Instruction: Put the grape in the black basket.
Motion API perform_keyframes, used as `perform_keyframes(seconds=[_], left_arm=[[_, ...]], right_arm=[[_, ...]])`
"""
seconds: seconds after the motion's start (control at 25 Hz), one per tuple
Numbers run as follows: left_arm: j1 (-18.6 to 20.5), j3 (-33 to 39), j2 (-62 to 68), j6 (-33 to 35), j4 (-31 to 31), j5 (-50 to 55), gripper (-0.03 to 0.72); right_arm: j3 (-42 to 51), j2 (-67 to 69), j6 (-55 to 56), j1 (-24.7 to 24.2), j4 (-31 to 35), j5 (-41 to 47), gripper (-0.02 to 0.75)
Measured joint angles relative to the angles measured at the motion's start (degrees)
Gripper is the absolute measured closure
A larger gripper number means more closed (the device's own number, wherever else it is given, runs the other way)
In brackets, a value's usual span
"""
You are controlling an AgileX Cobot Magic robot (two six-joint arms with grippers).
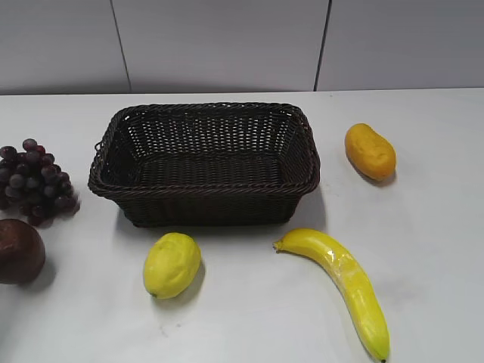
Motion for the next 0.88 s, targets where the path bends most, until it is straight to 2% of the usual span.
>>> perform_keyframes(seconds=[0.16, 0.24, 0.44, 0.88], left_arm=[[-0.20, -0.68, 5.22, 11.44, 0.72, -0.92, 0.063], [-0.42, -0.73, 6.80, 13.84, 1.27, -3.17, 0.063], [-0.49, -2.70, 11.83, 15.15, 1.34, -8.20, 0.063], [-0.49, -12.12, 26.02, 15.79, -4.59, -6.02, 0.067]], right_arm=[[0.00, 0.00, 0.00, 0.00, 0.00, 0.00, 0.200], [0.00, 0.00, 0.00, 0.00, 0.00, 0.00, 0.200], [0.00, 0.00, 0.00, 0.00, 0.00, 0.00, 0.200], [0.00, 0.00, 0.00, 0.00, 0.00, 0.00, 0.200]])
